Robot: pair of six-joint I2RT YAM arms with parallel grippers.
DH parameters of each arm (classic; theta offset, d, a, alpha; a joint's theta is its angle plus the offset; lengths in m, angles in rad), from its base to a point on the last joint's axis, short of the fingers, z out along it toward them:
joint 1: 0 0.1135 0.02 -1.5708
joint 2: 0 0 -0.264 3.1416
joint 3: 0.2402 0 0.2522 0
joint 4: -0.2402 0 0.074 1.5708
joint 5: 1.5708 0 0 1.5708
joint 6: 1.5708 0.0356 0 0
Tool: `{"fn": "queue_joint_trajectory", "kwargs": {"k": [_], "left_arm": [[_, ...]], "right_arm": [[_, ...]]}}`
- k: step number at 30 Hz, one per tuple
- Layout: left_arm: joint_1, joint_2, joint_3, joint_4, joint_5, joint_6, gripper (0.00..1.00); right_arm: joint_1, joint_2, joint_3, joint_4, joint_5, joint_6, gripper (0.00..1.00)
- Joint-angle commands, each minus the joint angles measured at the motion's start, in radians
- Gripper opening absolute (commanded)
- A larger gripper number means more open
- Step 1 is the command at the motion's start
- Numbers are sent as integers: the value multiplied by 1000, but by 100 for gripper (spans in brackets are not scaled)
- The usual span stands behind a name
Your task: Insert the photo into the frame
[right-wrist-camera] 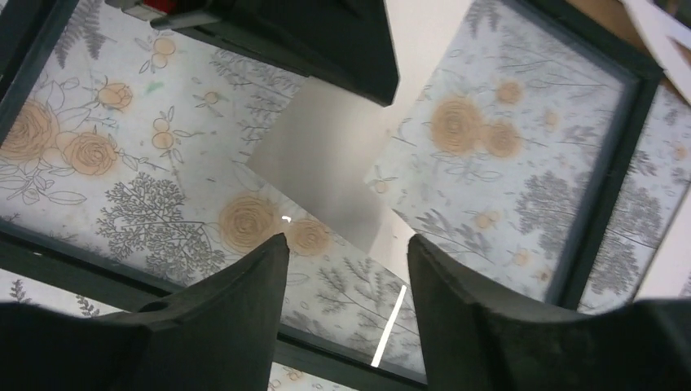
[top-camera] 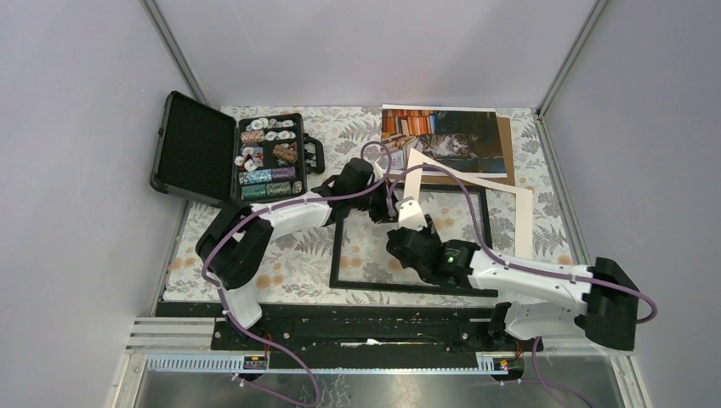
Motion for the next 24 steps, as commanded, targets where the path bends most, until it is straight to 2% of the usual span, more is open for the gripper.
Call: {"fn": "queue_joint_trajectory", "kwargs": {"k": [1,2,4,7,10,13,16,24], "left_arm": [[-42,-17,114,-134,-52,187,0],[-44,-31,115,-148,-68,201,0],[-46,-64,103,-172,-92,227,0],[-44,-122,70,-187,-95,269,0],[-45,-195,6,-149,-62,301,0],[-46,-283,-85,-63,-55,359,0],[-33,-333,-121,-115,-137,390,0],[24,-449,-302,-32,-137,235,0]], "right_arm": [[2,-169,27,-89,89,99,68],[2,-222,31,-90,66,98,71],[2,-331,51,-98,30,91,98],[2,-497,80,-104,23,71,100],[2,-609,97,-122,101,56,100],[1,-662,100,-153,189,39,100],[0,-695,108,-185,240,53,100],[2,-763,70,-192,291,84,100]]}}
